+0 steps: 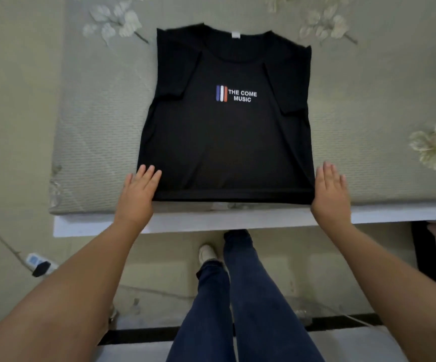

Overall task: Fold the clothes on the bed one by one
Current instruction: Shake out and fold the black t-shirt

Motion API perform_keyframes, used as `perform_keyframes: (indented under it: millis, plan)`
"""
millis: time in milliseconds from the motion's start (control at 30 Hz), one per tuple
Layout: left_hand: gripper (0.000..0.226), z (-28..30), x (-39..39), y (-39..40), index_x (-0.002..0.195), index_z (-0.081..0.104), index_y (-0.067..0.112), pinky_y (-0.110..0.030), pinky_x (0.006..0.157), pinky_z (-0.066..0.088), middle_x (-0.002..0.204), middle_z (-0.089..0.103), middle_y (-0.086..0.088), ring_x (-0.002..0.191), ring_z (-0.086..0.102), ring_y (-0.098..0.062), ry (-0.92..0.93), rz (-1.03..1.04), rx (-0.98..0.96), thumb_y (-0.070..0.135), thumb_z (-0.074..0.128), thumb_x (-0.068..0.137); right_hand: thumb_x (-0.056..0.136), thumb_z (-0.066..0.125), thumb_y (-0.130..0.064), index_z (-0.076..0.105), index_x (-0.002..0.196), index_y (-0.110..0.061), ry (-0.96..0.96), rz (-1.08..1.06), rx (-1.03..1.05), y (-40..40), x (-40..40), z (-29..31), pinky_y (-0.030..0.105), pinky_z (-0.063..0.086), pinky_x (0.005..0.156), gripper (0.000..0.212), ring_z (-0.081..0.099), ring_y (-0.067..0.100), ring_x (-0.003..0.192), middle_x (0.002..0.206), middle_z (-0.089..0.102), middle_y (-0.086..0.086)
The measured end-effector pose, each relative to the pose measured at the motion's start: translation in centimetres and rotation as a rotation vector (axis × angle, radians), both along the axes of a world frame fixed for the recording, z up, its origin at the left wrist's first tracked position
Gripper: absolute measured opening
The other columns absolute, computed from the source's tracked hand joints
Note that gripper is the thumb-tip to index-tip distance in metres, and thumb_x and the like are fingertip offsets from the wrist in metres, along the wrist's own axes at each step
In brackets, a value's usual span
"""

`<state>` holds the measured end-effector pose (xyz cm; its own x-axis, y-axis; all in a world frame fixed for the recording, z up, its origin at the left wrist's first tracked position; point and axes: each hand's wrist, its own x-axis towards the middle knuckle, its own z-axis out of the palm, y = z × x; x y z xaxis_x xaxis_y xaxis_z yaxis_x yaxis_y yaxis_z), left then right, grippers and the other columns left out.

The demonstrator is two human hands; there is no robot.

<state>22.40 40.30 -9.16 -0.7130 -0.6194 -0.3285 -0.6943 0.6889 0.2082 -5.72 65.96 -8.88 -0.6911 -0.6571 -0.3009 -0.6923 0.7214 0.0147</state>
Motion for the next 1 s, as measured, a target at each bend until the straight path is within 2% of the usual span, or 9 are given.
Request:
perform_keyframes:
  millis: [133, 300, 467, 733, 900, 1000]
  plan:
    - [0.070, 2.3, -5.7, -4.6, 0.145, 0.016, 0.011, -0.034, 0.113, -0.004, 0.154, 0.011, -0.008, 0.143, 0.003, -0.022, 0.013, -0.012, -0.103, -0.011, 0.041, 0.083, 0.085, 0.032, 0.011, 0.011, 0.142, 0.005, 0.071, -0.049, -0.099, -5.3, -4.9, 2.3, 0.037, -0.006, 0.114, 0.062, 0.002, 0.032, 0.142, 0.152, 0.006, 0.023]
    - [0.060, 4.1, -12.9, -11.0, 0.142, 0.025, 0.004, -0.031, 0.112, -0.004, 0.152, 0.018, -0.011, 0.142, 0.007, -0.023, 0.082, 0.047, -0.146, -0.011, 0.037, 0.085, 0.087, 0.033, 0.008, 0.017, 0.142, 0.005, 0.069, -0.036, -0.143, -11.0, -12.1, 3.9, 0.038, 0.002, 0.115, 0.057, 0.008, 0.031, 0.142, 0.151, 0.013, 0.022]
    - [0.069, 4.5, -20.1, -17.5, 0.145, 0.005, 0.006, -0.031, 0.113, -0.007, 0.155, 0.003, -0.009, 0.143, -0.004, -0.020, -0.010, 0.132, -0.093, -0.008, 0.036, 0.086, 0.092, 0.030, 0.000, 0.005, 0.143, 0.003, 0.000, 0.057, -0.070, -18.0, -19.4, 3.3, 0.035, -0.006, 0.114, 0.057, -0.002, 0.030, 0.142, 0.153, 0.002, 0.020]
    - [0.063, 0.3, -27.9, -25.7, 0.145, -0.003, 0.006, -0.034, 0.113, -0.006, 0.155, -0.003, -0.009, 0.142, -0.007, -0.021, -0.186, 0.035, -0.182, -0.001, 0.029, 0.091, 0.089, 0.029, 0.005, 0.003, 0.143, 0.003, -0.029, 0.023, -0.006, -26.0, -27.0, -1.6, 0.035, -0.009, 0.113, 0.060, -0.007, 0.031, 0.142, 0.153, -0.003, 0.020]
    - [0.063, -3.4, -31.7, -30.6, 0.145, -0.005, 0.007, -0.034, 0.113, -0.008, 0.155, -0.005, -0.009, 0.142, -0.007, -0.021, -0.237, 0.006, -0.143, -0.003, 0.027, 0.091, 0.092, 0.025, -0.001, 0.000, 0.145, -0.001, 0.009, 0.037, 0.084, -30.2, -31.1, -5.4, 0.036, -0.009, 0.113, 0.058, -0.008, 0.027, 0.142, 0.154, -0.004, 0.016]
    - [0.067, -5.9, -33.9, -33.3, 0.146, -0.003, 0.009, -0.035, 0.114, -0.006, 0.155, -0.002, -0.007, 0.143, -0.004, -0.020, -0.275, 0.001, -0.095, -0.003, 0.031, 0.090, 0.091, 0.029, -0.004, 0.003, 0.145, -0.004, 0.008, -0.017, 0.128, -32.7, -33.1, -7.5, 0.040, -0.005, 0.114, 0.061, -0.006, 0.026, 0.142, 0.155, -0.001, 0.012]
